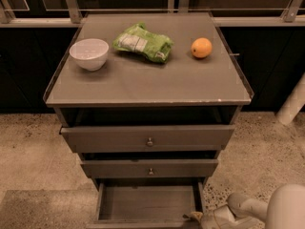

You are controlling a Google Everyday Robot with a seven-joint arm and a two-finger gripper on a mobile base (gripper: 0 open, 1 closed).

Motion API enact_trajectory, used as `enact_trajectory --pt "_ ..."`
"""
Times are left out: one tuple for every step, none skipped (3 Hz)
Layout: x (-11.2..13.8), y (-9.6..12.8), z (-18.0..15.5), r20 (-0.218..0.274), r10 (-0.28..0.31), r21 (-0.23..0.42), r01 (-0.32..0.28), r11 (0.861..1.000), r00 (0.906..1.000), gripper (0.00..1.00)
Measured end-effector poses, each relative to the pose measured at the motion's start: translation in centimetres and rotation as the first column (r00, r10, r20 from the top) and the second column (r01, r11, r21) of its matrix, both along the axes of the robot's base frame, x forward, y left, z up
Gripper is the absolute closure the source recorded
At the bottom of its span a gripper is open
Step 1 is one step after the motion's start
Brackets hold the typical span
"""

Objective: Open bottom drawer

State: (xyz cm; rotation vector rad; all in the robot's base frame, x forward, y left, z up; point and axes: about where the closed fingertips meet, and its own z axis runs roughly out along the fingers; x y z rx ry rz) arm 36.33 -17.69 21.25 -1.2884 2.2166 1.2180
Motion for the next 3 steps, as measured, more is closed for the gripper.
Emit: enact_trajectory --pt "-0.6 -2.5 1.0 0.040 -0.102 0.006 0.102 0.995 0.9939 0.00" --pt "-2.5 -5.2 1.0 0.040 -0.186 0.007 0.186 0.983 0.9818 0.00" --pt "-2.5 -5.2 1.0 0.040 -0.186 0.007 0.186 0.983 0.9818 0.00"
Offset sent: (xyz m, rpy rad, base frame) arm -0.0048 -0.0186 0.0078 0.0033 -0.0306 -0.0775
